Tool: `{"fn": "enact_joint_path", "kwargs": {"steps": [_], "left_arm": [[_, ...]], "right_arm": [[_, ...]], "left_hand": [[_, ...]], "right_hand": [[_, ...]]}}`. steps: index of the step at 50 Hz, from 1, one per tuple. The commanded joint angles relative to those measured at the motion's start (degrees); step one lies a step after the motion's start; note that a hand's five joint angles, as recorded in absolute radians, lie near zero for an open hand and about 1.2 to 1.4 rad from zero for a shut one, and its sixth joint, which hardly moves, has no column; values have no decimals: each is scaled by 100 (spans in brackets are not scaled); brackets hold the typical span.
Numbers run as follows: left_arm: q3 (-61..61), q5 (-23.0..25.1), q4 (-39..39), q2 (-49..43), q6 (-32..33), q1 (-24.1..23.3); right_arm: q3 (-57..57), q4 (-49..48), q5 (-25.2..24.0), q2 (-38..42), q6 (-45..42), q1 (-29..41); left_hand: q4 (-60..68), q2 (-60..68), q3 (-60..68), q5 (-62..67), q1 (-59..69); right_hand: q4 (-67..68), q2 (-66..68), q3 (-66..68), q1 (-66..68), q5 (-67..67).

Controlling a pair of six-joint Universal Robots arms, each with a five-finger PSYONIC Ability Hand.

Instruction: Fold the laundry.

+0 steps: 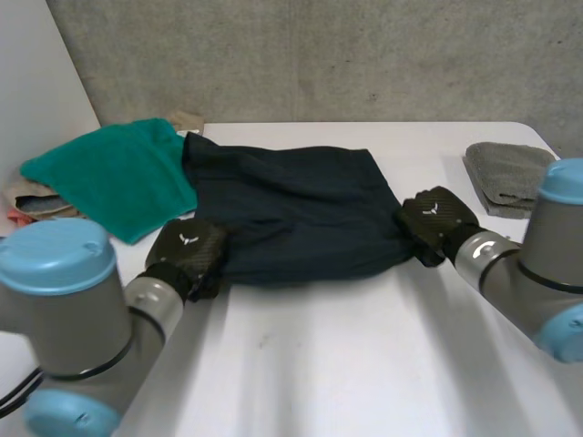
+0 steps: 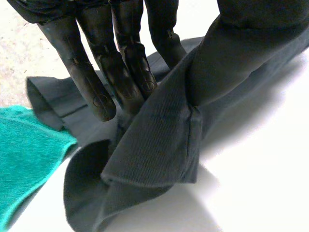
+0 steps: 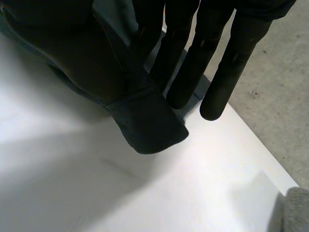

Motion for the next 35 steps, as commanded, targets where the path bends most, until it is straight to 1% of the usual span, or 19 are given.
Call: {"fn": "enact_joint_path", "kwargs": {"steps": [1,3,4,5,6,9,12,14,15,17,19,20,23,24,26,27,31,34,35], "left_arm": [[-471,31,-1652,1202,896,-248],[-506,31,-2059,1458,906,-362],[-515,31,-2226,1564,906,-406],[-524,66,-2620,1783,906,-511],[-533,101,-2815,1881,906,-573],[-515,390,-3508,2162,906,-828],[-507,672,-3844,2251,906,-899],[-472,743,-3758,2181,933,-881],[-454,752,-3662,2154,950,-881],[-384,735,-3153,1936,976,-864],[-305,717,-2661,1663,1003,-855],[-174,700,-2180,1384,1064,-803],[81,691,-1483,1039,1274,-557],[265,691,-1055,829,1484,-365],[477,699,-639,574,1714,-214],[730,691,-254,259,1941,-83],[1520,673,494,-532,2416,67],[2102,708,690,-1078,2558,138],[2504,699,707,-1489,2602,190]], "right_arm": [[664,1601,29,-1179,-1318,-86],[787,2014,38,-1417,-1503,-86],[892,2477,91,-1653,-1661,-86],[945,2726,126,-1795,-1732,-86],[1007,2989,161,-1935,-1811,-86],[1226,3913,179,-2393,-2084,-130],[1411,4161,100,-2578,-2330,-297],[1464,4143,65,-2578,-2383,-350],[1473,4082,56,-2578,-2374,-341],[1412,3898,38,-2552,-2287,-341],[1271,3380,56,-2263,-2059,-332],[1184,3178,82,-2114,-1953,-315],[657,2378,231,-1455,-1382,-236],[525,2220,301,-1332,-1268,-192],[148,1817,546,-1016,-996,-8],[24,1701,626,-918,-960,80],[-635,1147,1084,-347,-959,476],[-1135,517,1303,161,-968,608],[-1242,348,1313,286,-968,617]], "left_hand": [[1145,1161,1193,1204,1546],[1145,1161,1193,1204,1546],[1145,1161,1193,1204,1546],[1145,1161,1193,1204,1546],[1145,1161,1193,1204,1546],[1145,1161,1193,1204,1546],[1145,1161,1193,1204,1546],[1145,1161,1193,1204,1546],[1145,1161,1193,1204,1546],[1145,1161,1193,1204,1546],[1145,1161,1193,1204,1546],[1145,1161,1193,1204,1546],[1145,1161,1193,1204,1546],[1145,1161,1193,1204,1546],[1145,1161,1193,1204,1546],[1145,1161,1193,1204,1546],[1145,1161,1193,1204,1546],[1145,1161,1193,1204,1546],[1145,1161,1193,1204,1546]], "right_hand": [[1145,1329,1232,1708,1394],[1145,1329,1232,1708,1394],[1145,1329,1232,1708,1394],[1145,1329,1232,1708,1394],[1145,1329,1232,1708,1394],[1145,1329,1232,1708,1394],[1145,1329,1232,1708,1394],[1145,1329,1232,1708,1394],[1145,1329,1232,1708,1394],[1145,1329,1232,1708,1394],[1145,1329,1232,1708,1394],[1145,1329,1232,1708,1394],[1145,1329,1232,1708,1394],[1145,1329,1232,1708,1394],[1145,1329,1232,1708,1394],[1145,1329,1232,1708,1394],[1145,1329,1232,1708,1394],[1145,1329,1232,1708,1394],[1145,1329,1232,1708,1394]]}}
